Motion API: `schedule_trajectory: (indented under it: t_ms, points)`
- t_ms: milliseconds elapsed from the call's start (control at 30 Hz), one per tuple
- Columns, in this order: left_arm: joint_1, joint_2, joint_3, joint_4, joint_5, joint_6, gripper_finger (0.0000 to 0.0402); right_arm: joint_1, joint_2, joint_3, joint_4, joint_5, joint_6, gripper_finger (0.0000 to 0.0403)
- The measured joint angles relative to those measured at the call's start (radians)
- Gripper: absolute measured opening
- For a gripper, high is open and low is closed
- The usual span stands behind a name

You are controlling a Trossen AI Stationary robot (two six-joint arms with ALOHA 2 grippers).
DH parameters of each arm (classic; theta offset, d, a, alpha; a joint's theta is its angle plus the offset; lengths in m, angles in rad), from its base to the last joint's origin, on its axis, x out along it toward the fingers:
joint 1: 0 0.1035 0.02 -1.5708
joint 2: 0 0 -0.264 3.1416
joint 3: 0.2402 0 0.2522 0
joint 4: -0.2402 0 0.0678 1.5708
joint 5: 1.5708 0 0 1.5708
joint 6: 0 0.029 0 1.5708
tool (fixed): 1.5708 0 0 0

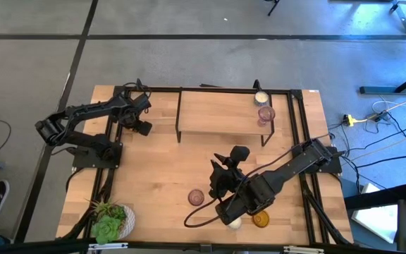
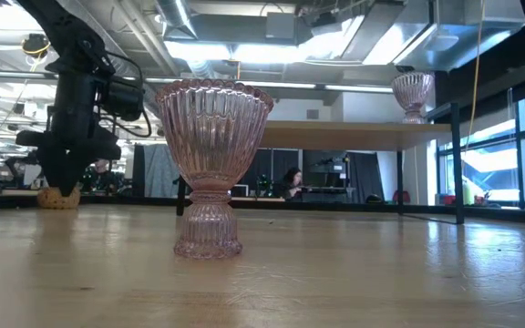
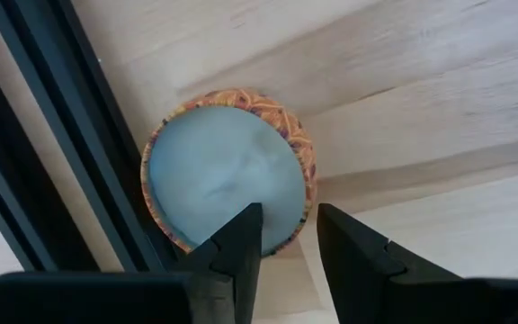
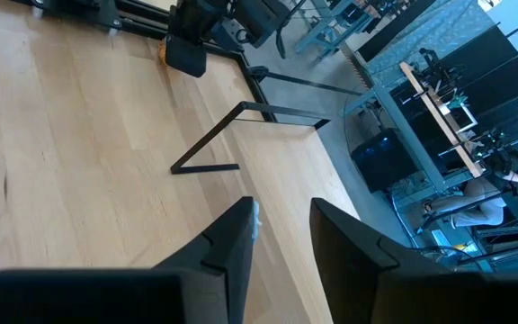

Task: Pick & Place candle stick holders
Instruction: Put the yellow candle on the shelf

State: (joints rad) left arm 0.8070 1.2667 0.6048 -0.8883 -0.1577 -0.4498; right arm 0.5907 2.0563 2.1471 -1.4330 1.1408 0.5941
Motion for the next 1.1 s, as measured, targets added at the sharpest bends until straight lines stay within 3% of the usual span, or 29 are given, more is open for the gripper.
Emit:
schedule_trajectory:
  t_ms: [467,600,733,933,1100]
  points:
    - [0.000,0.001,0.015,0.002,0.029,0.016,0.0100,-0.002,0.000,0.000,0.000,0.000,0.000,0.0114]
    - [0.000,0.001,0.015,0.002,0.029,0.017,0.0070,-0.002,0.000,0.000,0.000,0.000,0.000,0.0114]
    - [0.000,0.001,0.016,0.001,0.032,0.046,0.0013,-0.002,0.000,0.000,0.000,0.000,0.000,0.0114]
    - [-0.011,0.001,0.016,-0.012,0.051,0.068,0.0004,-0.002,0.000,0.000,0.000,0.000,0.000,0.0114]
    - [-0.093,0.002,0.048,-0.070,0.078,0.043,0.0004,-0.002,0.000,0.000,-0.015,-0.001,0.000,0.0114]
